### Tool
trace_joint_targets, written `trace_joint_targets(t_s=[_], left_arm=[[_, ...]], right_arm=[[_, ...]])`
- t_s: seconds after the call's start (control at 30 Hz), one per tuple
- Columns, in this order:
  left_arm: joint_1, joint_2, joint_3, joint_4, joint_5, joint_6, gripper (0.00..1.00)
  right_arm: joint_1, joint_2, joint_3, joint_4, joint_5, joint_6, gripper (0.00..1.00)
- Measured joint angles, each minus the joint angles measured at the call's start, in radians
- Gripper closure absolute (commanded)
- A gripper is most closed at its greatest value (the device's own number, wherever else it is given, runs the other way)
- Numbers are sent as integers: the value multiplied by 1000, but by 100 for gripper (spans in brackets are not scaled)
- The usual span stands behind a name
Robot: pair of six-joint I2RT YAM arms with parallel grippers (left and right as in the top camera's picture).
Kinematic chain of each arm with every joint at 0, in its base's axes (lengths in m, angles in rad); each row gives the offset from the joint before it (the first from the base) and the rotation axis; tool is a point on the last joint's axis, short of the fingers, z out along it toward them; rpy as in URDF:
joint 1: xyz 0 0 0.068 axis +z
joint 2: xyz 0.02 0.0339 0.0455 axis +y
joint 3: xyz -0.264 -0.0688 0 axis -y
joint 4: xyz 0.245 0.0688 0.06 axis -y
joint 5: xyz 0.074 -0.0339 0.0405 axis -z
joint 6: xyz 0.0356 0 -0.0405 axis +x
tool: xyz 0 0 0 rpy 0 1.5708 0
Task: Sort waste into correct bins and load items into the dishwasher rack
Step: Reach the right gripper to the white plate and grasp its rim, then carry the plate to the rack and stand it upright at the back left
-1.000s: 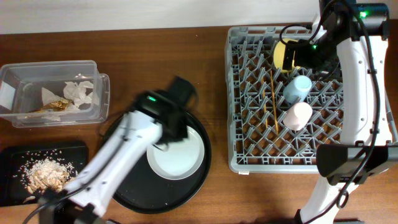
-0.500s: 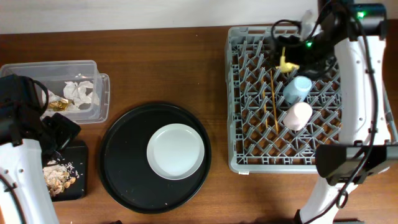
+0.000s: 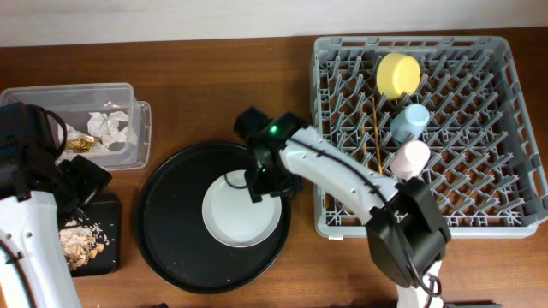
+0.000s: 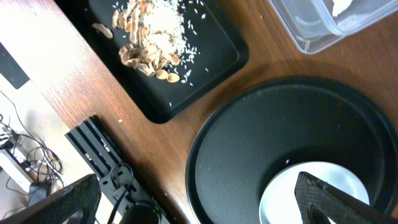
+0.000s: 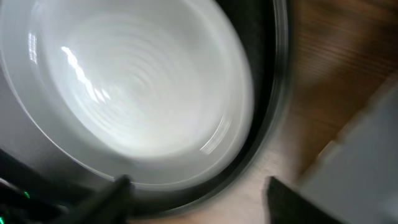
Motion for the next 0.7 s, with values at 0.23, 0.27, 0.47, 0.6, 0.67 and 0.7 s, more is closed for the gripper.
trace_joint_targets(t_s=[0.23,0.27,0.47,0.6,0.67,0.7], left_arm=[[0,0,0,-1,0,0,1],[0,0,0,0,0,0,1],[0,0,0,-1,0,0,1],[0,0,0,-1,0,0,1],[0,0,0,-1,0,0,1],[0,0,0,-1,0,0,1]], right_arm=[[17,0,-138,89,71,79,39],[16,0,-144,92,76,83,39],[16,-1,-224,231,39,89,40],[16,-1,-272,270,16,124,82],[16,-1,-277,273,16,141,96],[16,-1,-279,275,14,162,96]])
